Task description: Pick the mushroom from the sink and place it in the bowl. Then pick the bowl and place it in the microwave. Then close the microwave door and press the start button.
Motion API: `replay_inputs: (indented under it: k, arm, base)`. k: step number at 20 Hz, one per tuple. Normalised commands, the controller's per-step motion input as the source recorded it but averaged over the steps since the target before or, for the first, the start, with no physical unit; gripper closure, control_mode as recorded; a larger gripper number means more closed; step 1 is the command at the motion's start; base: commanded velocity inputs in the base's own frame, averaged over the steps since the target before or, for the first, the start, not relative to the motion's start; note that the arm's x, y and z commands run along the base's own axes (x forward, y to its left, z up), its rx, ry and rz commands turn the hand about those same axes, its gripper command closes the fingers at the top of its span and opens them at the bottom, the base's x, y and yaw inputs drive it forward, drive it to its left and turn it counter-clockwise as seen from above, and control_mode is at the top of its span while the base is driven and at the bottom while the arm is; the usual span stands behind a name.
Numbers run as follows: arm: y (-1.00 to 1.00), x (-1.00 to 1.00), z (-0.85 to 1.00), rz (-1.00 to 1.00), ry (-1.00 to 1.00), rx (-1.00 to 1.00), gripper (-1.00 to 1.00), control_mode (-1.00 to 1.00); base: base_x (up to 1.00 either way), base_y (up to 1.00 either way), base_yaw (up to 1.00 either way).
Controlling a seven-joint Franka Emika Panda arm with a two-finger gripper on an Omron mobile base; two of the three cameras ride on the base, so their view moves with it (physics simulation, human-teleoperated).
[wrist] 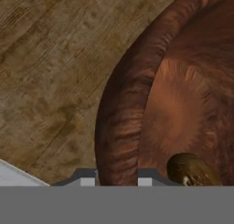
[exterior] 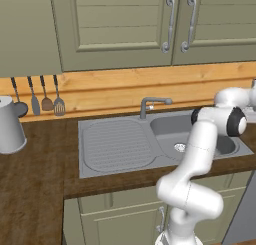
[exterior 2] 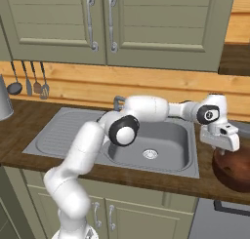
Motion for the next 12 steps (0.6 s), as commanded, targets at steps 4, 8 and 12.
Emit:
replay_inputs:
  k: [4, 8, 12]
  arm:
    - [0.76, -0.36, 0.18, 0.23, -0.06, 0.0, 1.0, -1.0]
    - [0.72, -0.43, 0.26, 0.26, -0.09, 0.0, 1.0, -1.0]
    - [0.68, -0.46, 0.36, 0.27, -0.11, 0.0, 1.0, -1.0]
  base:
    - [0.0, 0.0, 0.0]
    - [0.0, 0.0, 0.0]
    - [0.0, 0.0, 0.0]
